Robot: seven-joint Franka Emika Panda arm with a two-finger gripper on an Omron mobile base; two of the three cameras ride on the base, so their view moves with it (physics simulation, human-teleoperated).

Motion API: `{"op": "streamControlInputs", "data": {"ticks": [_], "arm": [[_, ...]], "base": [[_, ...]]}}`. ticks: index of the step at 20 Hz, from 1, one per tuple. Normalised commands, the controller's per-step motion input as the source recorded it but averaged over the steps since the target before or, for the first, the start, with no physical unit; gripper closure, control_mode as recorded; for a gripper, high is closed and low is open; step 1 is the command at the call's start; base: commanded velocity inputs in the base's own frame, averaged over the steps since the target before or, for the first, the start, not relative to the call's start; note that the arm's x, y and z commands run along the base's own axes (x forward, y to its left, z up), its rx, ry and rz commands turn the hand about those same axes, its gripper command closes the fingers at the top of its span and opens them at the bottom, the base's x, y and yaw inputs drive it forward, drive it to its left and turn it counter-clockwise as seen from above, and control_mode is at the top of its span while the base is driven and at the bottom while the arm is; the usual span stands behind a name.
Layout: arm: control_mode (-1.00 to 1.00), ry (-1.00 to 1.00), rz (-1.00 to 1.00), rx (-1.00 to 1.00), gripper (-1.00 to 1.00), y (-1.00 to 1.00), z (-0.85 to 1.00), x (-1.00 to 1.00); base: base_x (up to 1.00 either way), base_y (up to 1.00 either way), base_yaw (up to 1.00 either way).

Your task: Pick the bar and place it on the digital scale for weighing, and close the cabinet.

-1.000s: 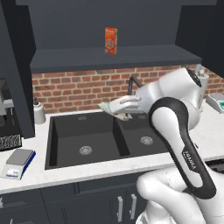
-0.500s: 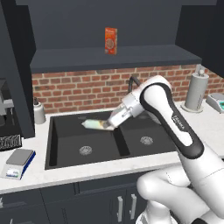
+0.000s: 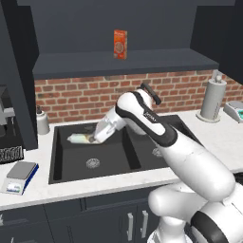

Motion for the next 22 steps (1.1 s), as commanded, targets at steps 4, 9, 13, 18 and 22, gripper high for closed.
{"op": "streamControlInputs", "data": {"ticks": [4,9,13,18,22], "arm": [[-1.00,-0.02,0.15,0.03,1.00,0.82,-0.28,0.28],[-1.00,-0.08,0.15,0.00,1.00,0.83,-0.23,0.21],[-1.00,-0.16,0.15,0.00,1.00,0.46,-0.32,0.14],[-1.00,-0.19,0.17,0.00,1.00,0.32,-0.49,0.18],[-1.00,-0.11,0.08,0.01,1.00,0.49,-0.33,0.43]], "base": [[0.00,0.00,0.00],[0.00,0.00,0.00],[0.00,0.00,0.00],[0.00,0.00,0.00],[0.00,0.00,0.00]]}}
